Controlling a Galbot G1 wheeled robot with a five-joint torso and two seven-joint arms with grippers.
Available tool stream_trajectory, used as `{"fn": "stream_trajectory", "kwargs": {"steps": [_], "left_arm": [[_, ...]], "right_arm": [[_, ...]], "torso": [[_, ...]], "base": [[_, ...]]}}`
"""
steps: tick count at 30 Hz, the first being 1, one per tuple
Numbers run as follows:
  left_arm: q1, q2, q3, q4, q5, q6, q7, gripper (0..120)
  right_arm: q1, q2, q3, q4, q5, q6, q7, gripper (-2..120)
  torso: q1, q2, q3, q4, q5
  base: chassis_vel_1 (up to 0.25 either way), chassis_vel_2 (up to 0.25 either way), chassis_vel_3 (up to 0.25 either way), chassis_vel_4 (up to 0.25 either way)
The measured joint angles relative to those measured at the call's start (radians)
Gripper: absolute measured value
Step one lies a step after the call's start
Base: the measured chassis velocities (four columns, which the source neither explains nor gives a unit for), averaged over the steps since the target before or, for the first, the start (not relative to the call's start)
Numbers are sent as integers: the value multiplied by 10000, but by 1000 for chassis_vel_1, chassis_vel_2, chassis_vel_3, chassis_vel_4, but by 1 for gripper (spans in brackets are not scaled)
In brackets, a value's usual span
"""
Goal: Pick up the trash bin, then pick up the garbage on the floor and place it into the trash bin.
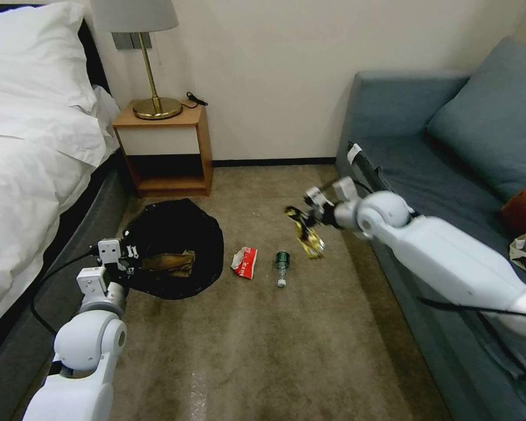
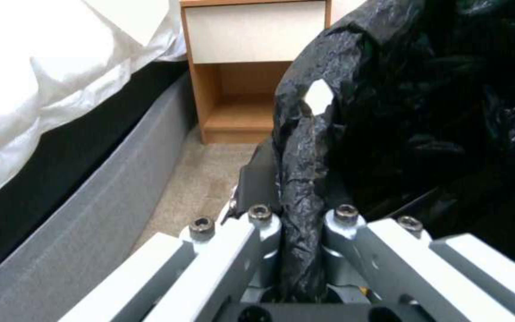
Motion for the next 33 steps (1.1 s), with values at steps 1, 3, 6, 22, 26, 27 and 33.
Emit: {"fn": "stream_trajectory", "kwargs": {"steps": [1, 3, 6, 22, 26, 27, 33], "left_arm": [[-18, 15, 0, 17, -10, 1, -3, 3], [-69, 46, 39, 34, -63, 0, -32, 3], [-127, 51, 114, 37, -118, 10, -55, 3], [-343, 45, 222, 154, -264, 23, -149, 3], [-343, 47, 178, 160, -283, 23, -174, 3], [-341, 42, 163, 160, -300, 23, -182, 3], [-343, 15, 149, 159, -393, 25, -194, 3]], "right_arm": [[292, 155, -195, -8, 86, 16, 3, 0], [1324, 858, -777, -226, 347, 158, 24, 0], [2028, 2198, -1171, -718, 532, 348, 33, 0], [1218, 4852, -1318, -1894, 313, 783, 444, 0], [1054, 4878, -1299, -1842, 296, 787, 485, 0], [946, 4904, -1301, -1837, 257, 797, 501, 0], [572, 4965, -1319, -1860, 102, 872, 534, 0]], "torso": [[1, 0, 1, -1, 4], [0, 0, 0, -1, -1], [1, 0, 1, -3, 0], [0, 0, 0, 0, 3], [0, 0, 0, -1, 3], [0, 0, 0, -1, 4], [0, 1, 0, -1, 4]], "base": [[0, 0, 0, 0], [0, 0, 0, 0], [0, 0, 0, 0], [0, 0, 0, 0], [0, 0, 0, 0], [0, 0, 0, 0], [0, 0, 0, 0]]}}
